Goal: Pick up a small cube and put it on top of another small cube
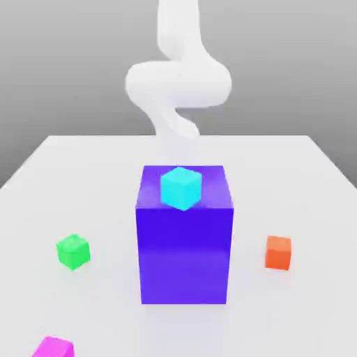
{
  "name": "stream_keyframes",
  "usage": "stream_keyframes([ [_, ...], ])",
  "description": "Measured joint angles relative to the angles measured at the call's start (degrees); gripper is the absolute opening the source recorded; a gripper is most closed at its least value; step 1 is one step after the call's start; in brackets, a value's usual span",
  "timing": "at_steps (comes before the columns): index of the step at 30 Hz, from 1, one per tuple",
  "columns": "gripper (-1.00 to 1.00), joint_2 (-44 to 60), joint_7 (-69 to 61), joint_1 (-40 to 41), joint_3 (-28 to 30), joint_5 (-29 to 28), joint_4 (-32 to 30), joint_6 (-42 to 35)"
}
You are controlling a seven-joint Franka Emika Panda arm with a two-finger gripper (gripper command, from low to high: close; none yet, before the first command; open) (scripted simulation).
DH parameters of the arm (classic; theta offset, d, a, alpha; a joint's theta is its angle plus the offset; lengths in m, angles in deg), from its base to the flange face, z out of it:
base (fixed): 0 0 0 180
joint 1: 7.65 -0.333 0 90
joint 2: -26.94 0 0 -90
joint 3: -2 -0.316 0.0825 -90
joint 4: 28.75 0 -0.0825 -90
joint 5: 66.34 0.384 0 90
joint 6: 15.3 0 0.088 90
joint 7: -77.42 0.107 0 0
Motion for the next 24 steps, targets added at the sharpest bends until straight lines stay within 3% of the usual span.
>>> stream_keyframes([
  [13,0.00,27.30,-5.04,0.60,7.26,3.94,2.10,6.91],
  [24,0.00,50.21,-9.99,4.84,9.81,8.32,3.88,12.63],
])
